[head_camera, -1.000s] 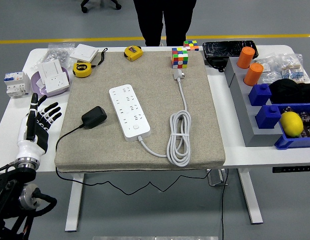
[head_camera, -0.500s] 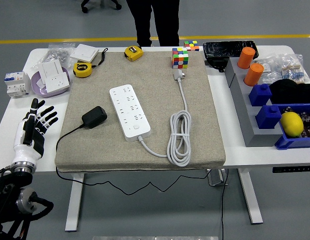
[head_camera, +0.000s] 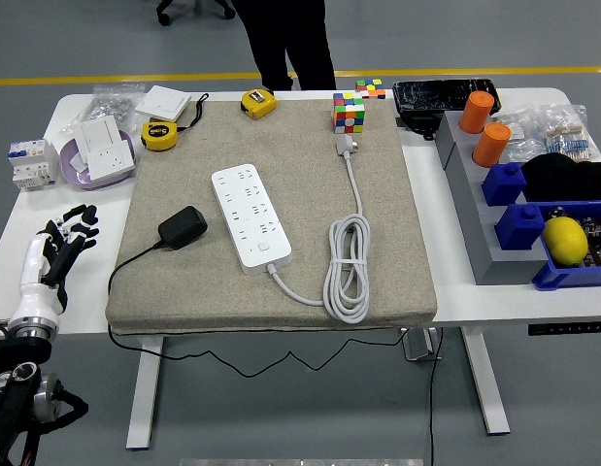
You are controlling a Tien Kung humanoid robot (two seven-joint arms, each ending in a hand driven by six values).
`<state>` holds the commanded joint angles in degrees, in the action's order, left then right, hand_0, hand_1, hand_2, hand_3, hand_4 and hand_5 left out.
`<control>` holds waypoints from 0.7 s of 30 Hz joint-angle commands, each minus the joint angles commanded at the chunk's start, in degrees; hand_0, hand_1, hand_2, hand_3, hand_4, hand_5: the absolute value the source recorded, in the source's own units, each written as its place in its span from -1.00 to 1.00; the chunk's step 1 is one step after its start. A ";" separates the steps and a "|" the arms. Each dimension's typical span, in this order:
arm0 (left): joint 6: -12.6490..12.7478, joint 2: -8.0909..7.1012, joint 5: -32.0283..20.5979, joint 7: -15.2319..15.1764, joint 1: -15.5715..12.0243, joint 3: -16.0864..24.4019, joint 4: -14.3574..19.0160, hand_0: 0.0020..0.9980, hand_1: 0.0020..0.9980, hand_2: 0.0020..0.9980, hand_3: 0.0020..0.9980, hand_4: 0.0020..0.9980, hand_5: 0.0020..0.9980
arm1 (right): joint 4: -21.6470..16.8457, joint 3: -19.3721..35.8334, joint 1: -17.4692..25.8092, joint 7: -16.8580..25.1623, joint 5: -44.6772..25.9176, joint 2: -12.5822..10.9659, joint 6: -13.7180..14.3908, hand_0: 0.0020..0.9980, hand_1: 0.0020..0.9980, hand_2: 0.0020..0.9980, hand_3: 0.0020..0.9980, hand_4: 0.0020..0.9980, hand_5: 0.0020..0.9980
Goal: Pick up the plug,place it near the board,insert it into the board,press the button
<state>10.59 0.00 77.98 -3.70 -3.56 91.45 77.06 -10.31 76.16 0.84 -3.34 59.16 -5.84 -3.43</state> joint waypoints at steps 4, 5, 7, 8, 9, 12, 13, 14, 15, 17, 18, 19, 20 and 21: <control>0.08 0.00 0.08 -0.02 -0.52 0.03 0.04 0.34 0.41 0.45 0.51 0.98 0.32 | 0.00 0.20 0.60 -0.09 0.50 0.31 0.02 0.68 0.47 0.43 0.42 1.00 0.44; 0.10 0.00 0.13 -0.02 -0.65 0.20 0.06 0.34 0.41 0.45 0.51 0.98 0.32 | 0.00 0.50 0.75 -0.17 0.90 0.44 0.08 0.68 0.47 0.43 0.42 1.00 0.44; 0.11 0.00 0.21 0.00 -0.87 0.44 0.03 0.34 0.41 0.45 0.51 0.98 0.32 | 0.00 0.77 0.99 -0.32 1.31 0.63 0.21 0.68 0.47 0.43 0.42 1.00 0.44; 0.11 0.00 0.24 0.01 -0.94 0.50 0.02 0.34 0.41 0.45 0.51 0.98 0.32 | 0.00 0.80 1.08 -0.34 1.40 0.69 0.24 0.68 0.47 0.43 0.42 1.00 0.44; 0.10 -0.11 0.29 0.02 -1.12 0.57 0.04 0.34 0.41 0.45 0.51 0.98 0.32 | 0.00 0.92 1.29 -0.34 1.70 0.81 0.33 0.68 0.47 0.43 0.42 1.00 0.44; 0.08 -0.33 0.42 0.10 -1.30 0.65 0.07 0.33 0.41 0.45 0.51 0.97 0.31 | 0.00 1.14 1.55 -0.28 2.22 1.00 0.52 0.67 0.47 0.43 0.42 1.00 0.43; 0.12 -0.35 0.49 0.13 -1.23 0.79 0.07 0.33 0.41 0.45 0.51 0.97 0.31 | 0.00 1.09 1.51 -0.21 2.26 1.07 0.56 0.67 0.47 0.43 0.42 1.00 0.43; 0.14 -0.34 0.54 0.15 -1.17 0.88 0.08 0.33 0.41 0.45 0.51 0.97 0.31 | 0.00 1.11 1.47 -0.18 2.29 1.12 0.59 0.67 0.47 0.43 0.42 1.00 0.43; 0.15 -0.33 0.58 0.17 -1.09 0.94 0.09 0.33 0.41 0.45 0.51 0.97 0.31 | 0.00 1.20 1.39 -0.18 2.31 1.17 0.61 0.67 0.47 0.43 0.42 1.00 0.43; 0.13 -0.37 0.79 0.23 -0.95 0.92 0.17 0.33 0.42 0.45 0.51 0.96 0.30 | 0.00 1.48 1.24 -0.21 2.29 1.31 0.63 0.66 0.46 0.43 0.42 1.00 0.44; 0.11 -0.40 0.89 0.28 -0.92 0.90 0.20 0.33 0.42 0.45 0.51 0.96 0.30 | 0.00 1.61 1.21 -0.23 2.30 1.35 0.63 0.66 0.46 0.43 0.42 1.00 0.44; 0.05 -0.44 1.08 0.36 -0.88 0.93 0.26 0.33 0.42 0.45 0.51 0.96 0.30 | 0.00 1.76 1.15 -0.27 2.33 1.40 0.63 0.66 0.46 0.43 0.42 1.00 0.44; 0.02 -0.41 1.28 0.42 -0.80 1.12 0.34 0.33 0.42 0.45 0.51 0.96 0.30 | 0.00 1.92 1.03 -0.25 2.34 1.40 0.65 0.66 0.46 0.43 0.42 1.00 0.44; 0.01 -0.20 1.42 0.46 -0.69 1.63 0.48 0.33 0.42 0.45 0.51 0.96 0.30 | 0.00 2.14 0.77 -0.21 2.34 1.33 0.69 0.66 0.46 0.43 0.42 1.00 0.44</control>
<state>10.61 -0.20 79.40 -3.24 -4.24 93.08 77.54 -10.31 78.31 1.62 -3.55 61.50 -4.51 -2.74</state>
